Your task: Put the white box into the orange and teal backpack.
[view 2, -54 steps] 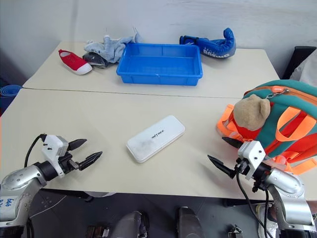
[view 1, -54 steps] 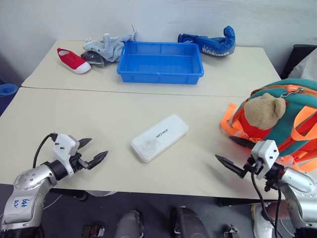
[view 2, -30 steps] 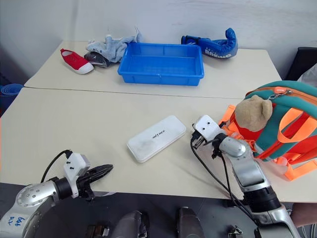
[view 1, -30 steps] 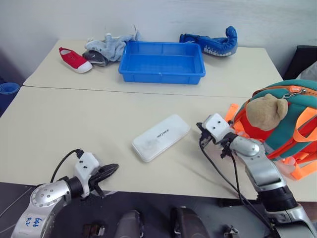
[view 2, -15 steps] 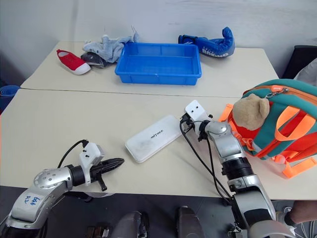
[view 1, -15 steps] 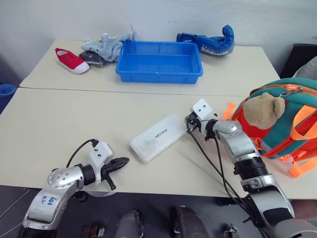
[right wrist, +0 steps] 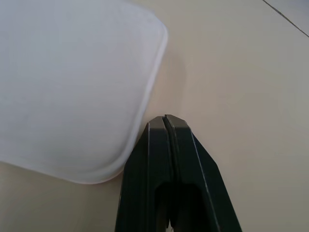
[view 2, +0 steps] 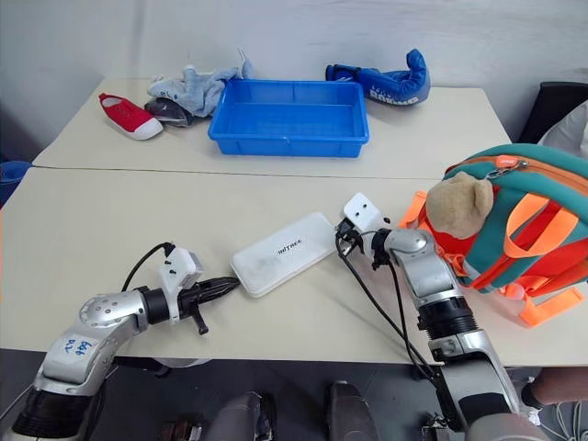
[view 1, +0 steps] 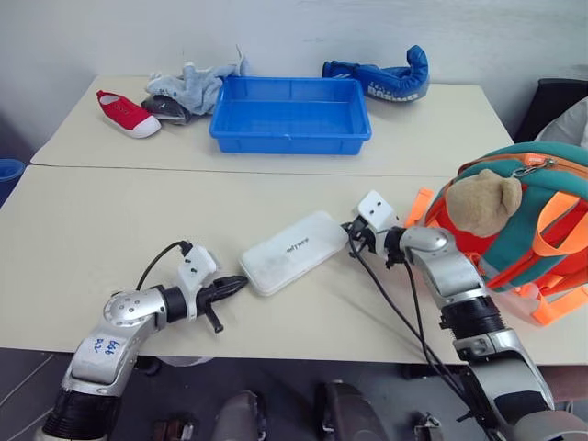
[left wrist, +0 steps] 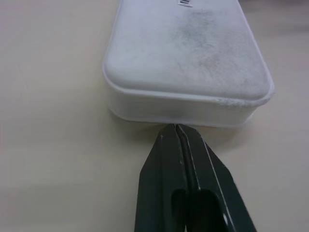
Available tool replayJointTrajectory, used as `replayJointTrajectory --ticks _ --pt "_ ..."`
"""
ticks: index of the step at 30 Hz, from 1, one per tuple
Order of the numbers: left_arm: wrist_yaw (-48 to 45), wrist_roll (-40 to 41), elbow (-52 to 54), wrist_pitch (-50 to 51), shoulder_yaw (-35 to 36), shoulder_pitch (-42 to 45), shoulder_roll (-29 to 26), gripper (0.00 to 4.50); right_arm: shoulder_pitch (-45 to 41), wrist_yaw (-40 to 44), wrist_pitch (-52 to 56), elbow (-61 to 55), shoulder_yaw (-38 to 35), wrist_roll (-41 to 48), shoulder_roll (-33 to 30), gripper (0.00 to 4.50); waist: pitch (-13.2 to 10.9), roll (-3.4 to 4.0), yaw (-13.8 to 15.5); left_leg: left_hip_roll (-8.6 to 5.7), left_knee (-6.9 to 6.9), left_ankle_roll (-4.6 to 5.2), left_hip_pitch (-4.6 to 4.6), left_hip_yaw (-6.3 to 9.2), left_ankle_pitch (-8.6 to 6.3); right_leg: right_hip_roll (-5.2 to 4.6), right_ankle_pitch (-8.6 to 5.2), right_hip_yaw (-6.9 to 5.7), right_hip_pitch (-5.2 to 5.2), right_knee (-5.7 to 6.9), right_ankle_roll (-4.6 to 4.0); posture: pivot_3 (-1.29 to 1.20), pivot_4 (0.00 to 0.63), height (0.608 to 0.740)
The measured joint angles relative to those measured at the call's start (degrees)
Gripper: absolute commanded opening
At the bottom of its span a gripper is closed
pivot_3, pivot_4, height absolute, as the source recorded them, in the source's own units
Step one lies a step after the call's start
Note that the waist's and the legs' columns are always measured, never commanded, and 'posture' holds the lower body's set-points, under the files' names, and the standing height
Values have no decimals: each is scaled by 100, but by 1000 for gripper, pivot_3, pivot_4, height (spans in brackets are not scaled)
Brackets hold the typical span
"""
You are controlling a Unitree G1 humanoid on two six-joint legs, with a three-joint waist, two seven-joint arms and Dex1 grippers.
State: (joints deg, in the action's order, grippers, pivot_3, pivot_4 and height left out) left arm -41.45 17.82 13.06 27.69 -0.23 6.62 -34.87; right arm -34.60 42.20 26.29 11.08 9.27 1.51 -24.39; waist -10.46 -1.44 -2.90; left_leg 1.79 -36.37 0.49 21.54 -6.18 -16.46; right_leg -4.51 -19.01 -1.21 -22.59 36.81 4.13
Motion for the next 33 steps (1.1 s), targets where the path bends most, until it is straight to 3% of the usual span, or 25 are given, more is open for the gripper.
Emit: replayJointTrajectory --ticks 12,21,26,33 --pt "-204 -53 -127 -156 -57 47 -144 13 1199 430 658 -1860 33 491 -382 0 0 0 -1 1 6 2 0 1 -4 -1 0 2 0 -5 0 0 150 740" --pt "-572 128 92 -235 847 -880 -849 13 1415 212 860 -2202 -103 623 -489 0 0 0 -21 5 23 -1 -15 6 -6 -1 -8 -1 0 -2 -15 0 150 740" --pt "-170 618 -33 374 1231 -521 -379 13 1229 7 707 -1987 -106 612 -494 0 -1 0 24 1 14 1 -7 13 -5 -5 -7 -8 0 -1 -14 0 150 740" --pt "78 908 177 877 1216 -232 -195 13 989 -178 248 -1500 39 424 -284 0 0 -1 3 2 18 -6 -5 8 -2 0 -7 -7 -2 -4 -13 0 150 740"
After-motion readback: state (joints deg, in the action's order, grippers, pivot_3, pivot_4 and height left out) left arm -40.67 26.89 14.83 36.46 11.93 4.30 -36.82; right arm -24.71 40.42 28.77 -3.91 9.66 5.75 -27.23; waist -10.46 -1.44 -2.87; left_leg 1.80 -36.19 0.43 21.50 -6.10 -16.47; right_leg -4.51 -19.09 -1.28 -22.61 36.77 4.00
